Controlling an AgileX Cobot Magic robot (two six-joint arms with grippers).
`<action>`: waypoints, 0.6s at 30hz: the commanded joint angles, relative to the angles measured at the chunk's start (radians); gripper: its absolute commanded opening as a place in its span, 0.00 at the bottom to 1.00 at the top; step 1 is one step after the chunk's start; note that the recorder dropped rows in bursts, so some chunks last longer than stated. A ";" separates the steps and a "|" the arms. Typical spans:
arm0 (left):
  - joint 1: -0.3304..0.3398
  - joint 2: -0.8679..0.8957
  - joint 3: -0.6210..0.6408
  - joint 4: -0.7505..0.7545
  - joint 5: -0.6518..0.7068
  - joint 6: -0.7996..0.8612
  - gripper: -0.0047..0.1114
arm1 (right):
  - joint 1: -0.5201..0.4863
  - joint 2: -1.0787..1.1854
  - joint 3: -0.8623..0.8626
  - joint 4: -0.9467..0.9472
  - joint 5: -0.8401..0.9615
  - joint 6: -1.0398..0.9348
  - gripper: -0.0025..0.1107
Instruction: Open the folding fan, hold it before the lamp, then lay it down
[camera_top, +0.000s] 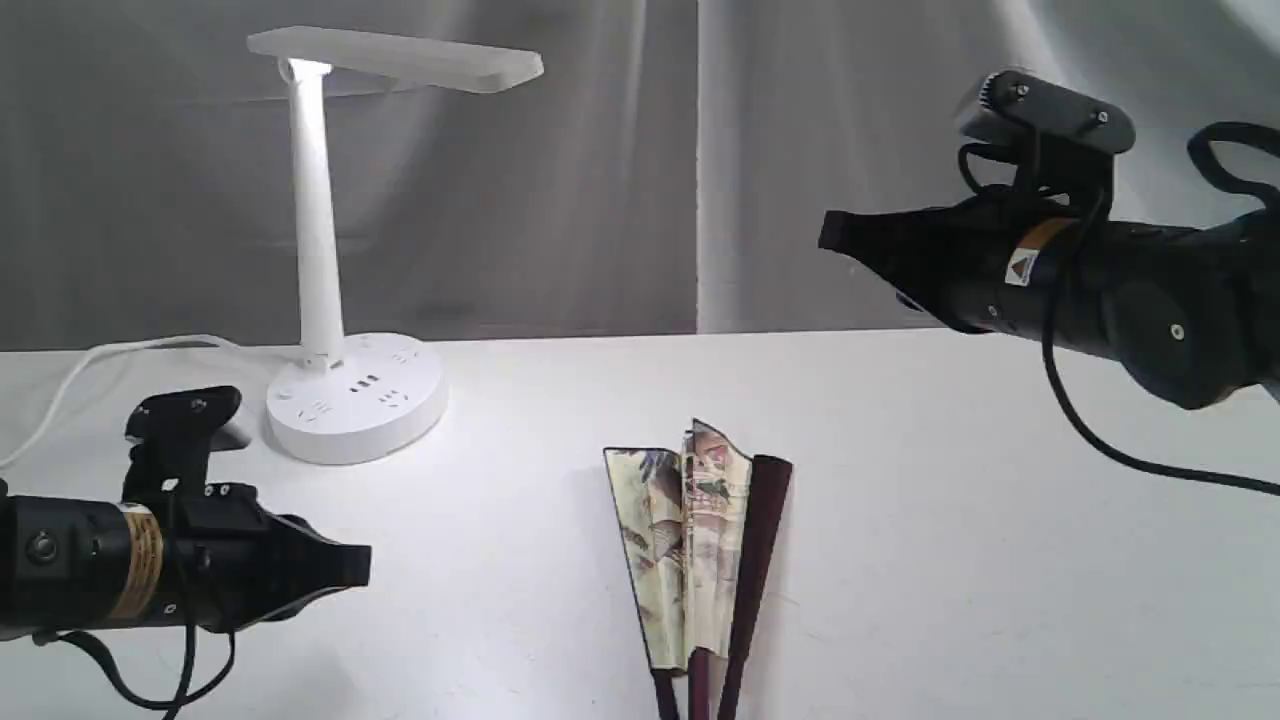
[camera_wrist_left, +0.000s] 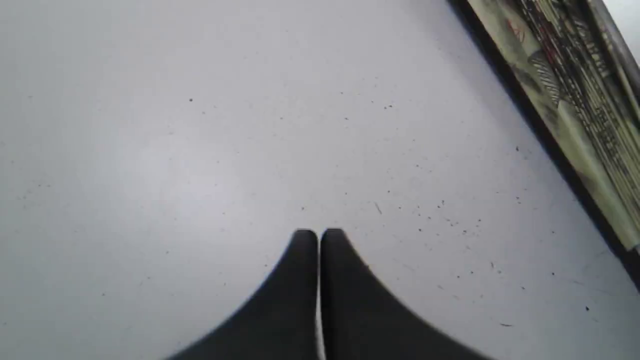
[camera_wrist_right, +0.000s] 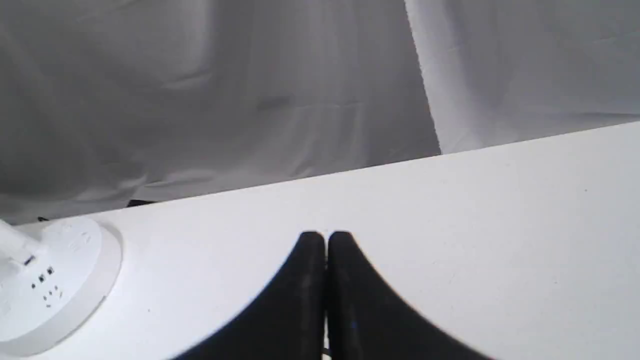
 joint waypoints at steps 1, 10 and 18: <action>-0.004 -0.009 -0.001 0.003 -0.006 -0.012 0.04 | 0.008 -0.004 0.061 -0.032 -0.085 -0.041 0.02; -0.004 -0.009 -0.001 0.021 0.031 -0.006 0.04 | 0.015 -0.001 0.519 0.427 -0.720 -0.633 0.02; -0.004 -0.008 -0.001 0.021 0.025 0.031 0.04 | 0.015 -0.001 0.701 0.481 -0.878 -0.379 0.02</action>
